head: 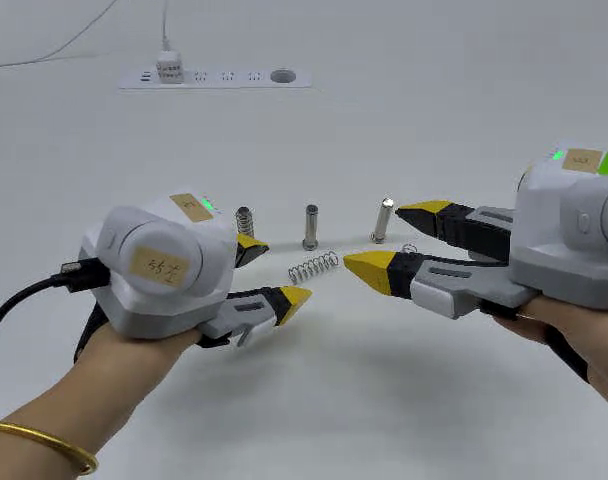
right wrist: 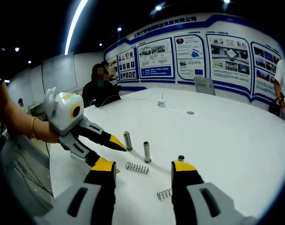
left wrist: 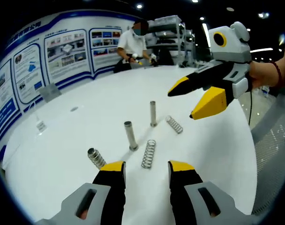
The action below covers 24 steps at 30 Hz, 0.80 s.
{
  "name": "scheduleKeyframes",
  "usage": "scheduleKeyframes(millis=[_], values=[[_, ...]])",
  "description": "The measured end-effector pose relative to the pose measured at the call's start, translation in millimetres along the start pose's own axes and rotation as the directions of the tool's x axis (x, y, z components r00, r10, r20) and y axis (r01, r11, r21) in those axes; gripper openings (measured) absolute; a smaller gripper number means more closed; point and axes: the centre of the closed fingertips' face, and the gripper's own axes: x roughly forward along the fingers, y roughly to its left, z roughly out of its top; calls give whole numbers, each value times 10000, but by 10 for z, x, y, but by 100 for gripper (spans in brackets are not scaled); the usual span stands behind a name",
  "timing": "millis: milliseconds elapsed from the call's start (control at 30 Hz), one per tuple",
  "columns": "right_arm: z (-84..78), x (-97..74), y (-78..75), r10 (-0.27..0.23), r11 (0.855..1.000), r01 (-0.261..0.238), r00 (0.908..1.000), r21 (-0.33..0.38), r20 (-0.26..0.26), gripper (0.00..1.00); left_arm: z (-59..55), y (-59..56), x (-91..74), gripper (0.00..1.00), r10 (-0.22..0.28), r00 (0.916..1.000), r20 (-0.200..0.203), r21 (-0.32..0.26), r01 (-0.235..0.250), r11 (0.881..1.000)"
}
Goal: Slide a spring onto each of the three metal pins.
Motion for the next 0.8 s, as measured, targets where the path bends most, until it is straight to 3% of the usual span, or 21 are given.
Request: scheduleKeyframes(millis=[400, 800], values=[[-57, -51, -70, -211, 9988, 208, 9998, 435, 73, 49, -35, 7, 181, 24, -418, 9989, -228, 283, 425, 9987], [-57, -67, -109, -319, 9980, 311, 9994, 558, 133, 49, -86, -30, 239, 17, -670, 9967, -469, 249, 682, 9974]])
